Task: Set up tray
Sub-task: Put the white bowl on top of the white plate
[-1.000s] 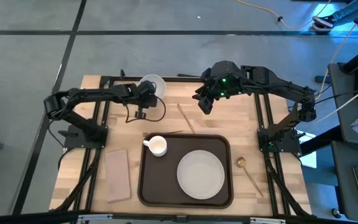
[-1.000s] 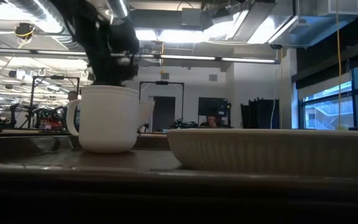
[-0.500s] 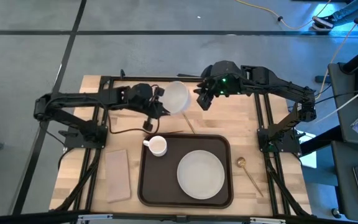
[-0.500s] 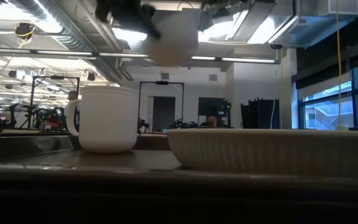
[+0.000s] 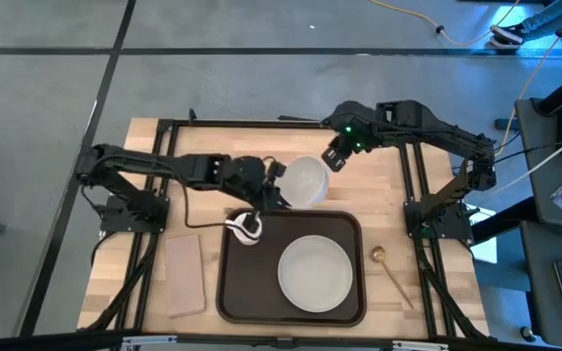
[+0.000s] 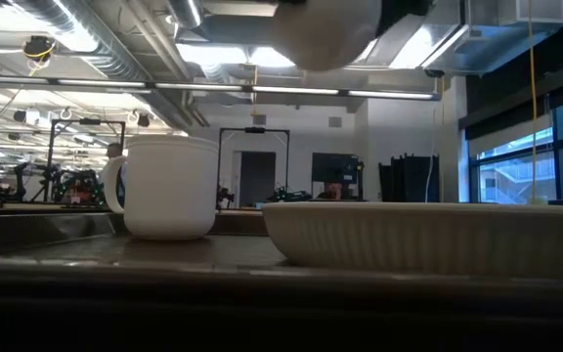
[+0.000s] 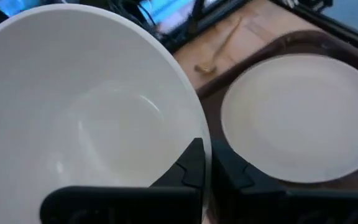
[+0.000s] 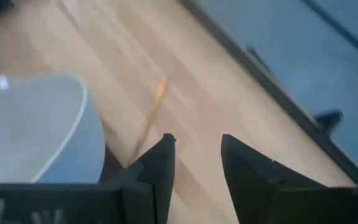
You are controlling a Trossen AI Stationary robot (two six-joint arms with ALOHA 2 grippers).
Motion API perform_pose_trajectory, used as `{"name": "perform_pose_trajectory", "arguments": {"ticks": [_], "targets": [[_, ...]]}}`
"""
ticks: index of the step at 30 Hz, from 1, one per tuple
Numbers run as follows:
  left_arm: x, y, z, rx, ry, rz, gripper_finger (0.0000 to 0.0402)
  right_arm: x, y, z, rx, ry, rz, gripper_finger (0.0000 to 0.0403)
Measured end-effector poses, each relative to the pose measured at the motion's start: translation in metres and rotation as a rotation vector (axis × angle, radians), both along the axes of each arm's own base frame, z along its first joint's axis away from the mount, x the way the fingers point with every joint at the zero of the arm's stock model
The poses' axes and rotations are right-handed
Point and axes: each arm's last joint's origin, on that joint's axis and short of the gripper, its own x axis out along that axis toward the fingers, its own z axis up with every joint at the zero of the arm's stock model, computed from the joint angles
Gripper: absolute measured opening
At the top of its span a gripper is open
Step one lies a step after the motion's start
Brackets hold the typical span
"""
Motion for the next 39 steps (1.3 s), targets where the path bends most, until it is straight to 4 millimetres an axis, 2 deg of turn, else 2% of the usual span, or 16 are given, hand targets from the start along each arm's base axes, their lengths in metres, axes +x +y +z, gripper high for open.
{"name": "perform_pose_trajectory", "arguments": {"ticks": [6,10,17,24,32,39], "targets": [[0.035,-0.026,-0.023,-0.049,0.077,-0.033,0.0004,-0.01,0.001,-0.005,0.021,0.1,-0.048,0.0132],[0.056,-0.055,-0.036,-0.03,0.146,-0.084,0.0003,-0.012,0.001,-0.006,0.023,0.119,-0.048,0.0132],[0.078,-0.108,-0.042,-0.001,0.266,-0.136,0.0003,-0.013,-0.002,-0.006,0.025,0.132,-0.06,0.0132],[0.084,-0.133,-0.064,0.058,0.389,-0.149,0.0003,-0.015,-0.009,-0.006,0.026,0.132,-0.088,0.0132],[0.086,-0.163,-0.094,0.072,0.433,-0.177,0.0003,-0.014,-0.012,-0.005,0.023,0.111,-0.095,0.0132],[0.093,-0.173,-0.117,0.06,0.46,-0.174,0.0003,-0.013,-0.012,-0.005,0.021,0.102,-0.096,0.0132]]}}
